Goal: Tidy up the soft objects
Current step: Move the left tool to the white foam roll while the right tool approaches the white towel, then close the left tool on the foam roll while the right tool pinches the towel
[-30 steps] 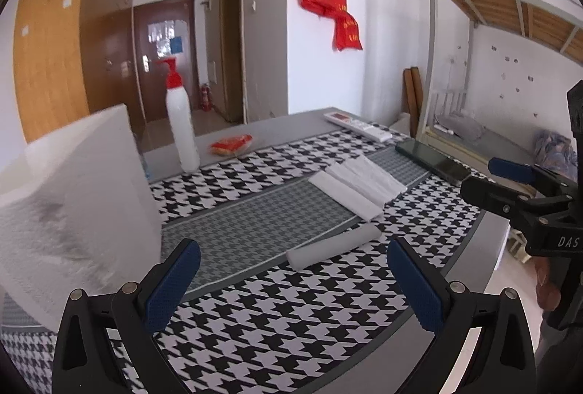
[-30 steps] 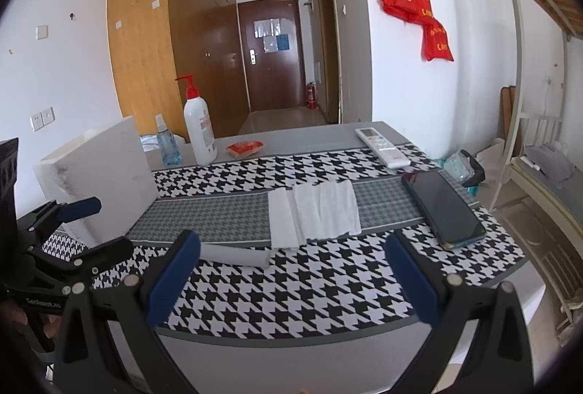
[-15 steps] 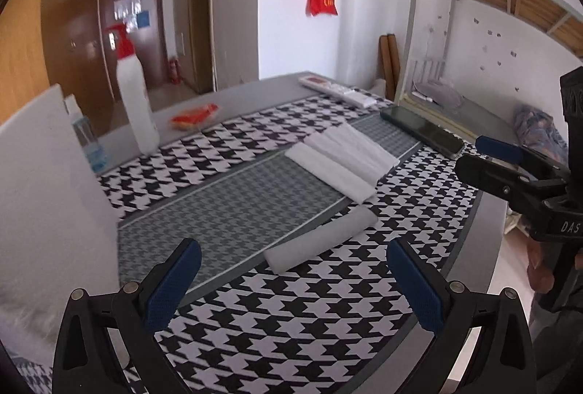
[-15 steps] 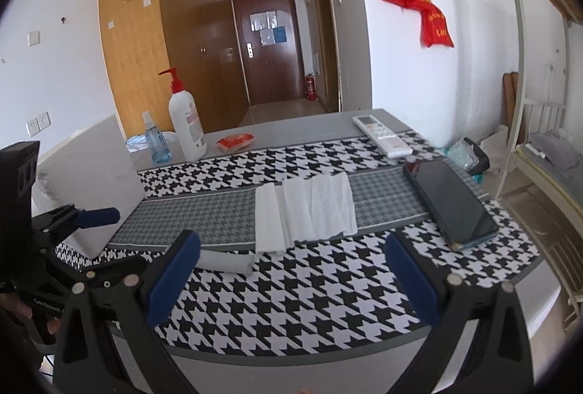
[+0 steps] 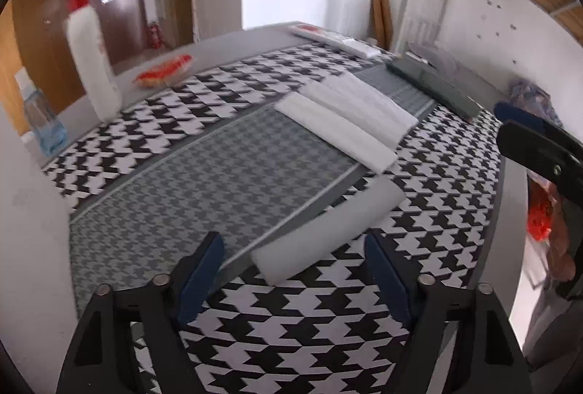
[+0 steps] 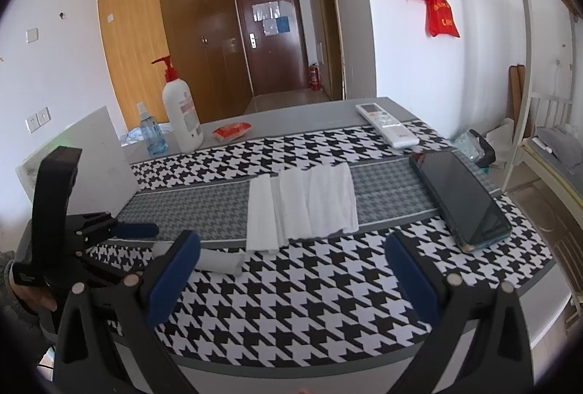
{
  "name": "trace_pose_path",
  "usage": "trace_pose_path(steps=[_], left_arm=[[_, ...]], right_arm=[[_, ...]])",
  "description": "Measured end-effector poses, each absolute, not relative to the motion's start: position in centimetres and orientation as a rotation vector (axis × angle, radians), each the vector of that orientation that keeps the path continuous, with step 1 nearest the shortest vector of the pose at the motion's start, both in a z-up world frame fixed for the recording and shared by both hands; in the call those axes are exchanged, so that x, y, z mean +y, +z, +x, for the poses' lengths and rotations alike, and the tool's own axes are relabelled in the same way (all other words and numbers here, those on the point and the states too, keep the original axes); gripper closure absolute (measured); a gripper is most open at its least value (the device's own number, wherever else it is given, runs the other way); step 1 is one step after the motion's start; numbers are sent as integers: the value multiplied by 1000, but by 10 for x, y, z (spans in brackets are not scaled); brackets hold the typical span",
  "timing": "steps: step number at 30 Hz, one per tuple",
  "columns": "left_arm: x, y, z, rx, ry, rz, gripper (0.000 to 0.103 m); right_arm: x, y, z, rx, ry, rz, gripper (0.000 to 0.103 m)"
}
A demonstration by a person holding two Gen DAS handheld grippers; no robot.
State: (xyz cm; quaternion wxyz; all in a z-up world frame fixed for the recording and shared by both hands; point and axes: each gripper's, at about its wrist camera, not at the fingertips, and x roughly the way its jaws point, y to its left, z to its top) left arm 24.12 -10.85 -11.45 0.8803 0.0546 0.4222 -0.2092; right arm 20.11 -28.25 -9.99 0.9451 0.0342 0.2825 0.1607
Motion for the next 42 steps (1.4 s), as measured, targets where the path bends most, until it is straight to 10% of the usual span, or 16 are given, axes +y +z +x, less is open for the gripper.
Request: trace_pose_path(steps=[10, 25, 42], left_arm=[[-120, -117, 245, 876, -488, 190, 37], [-110, -115, 236, 849, -494, 239, 91], [-75, -101, 240, 778, -392, 49, 91]], right_arm=[[-283, -108, 213, 604, 314, 81, 1], [-267, -117, 235, 654, 310, 38, 1], [-244, -124, 271, 758, 293, -56, 1]])
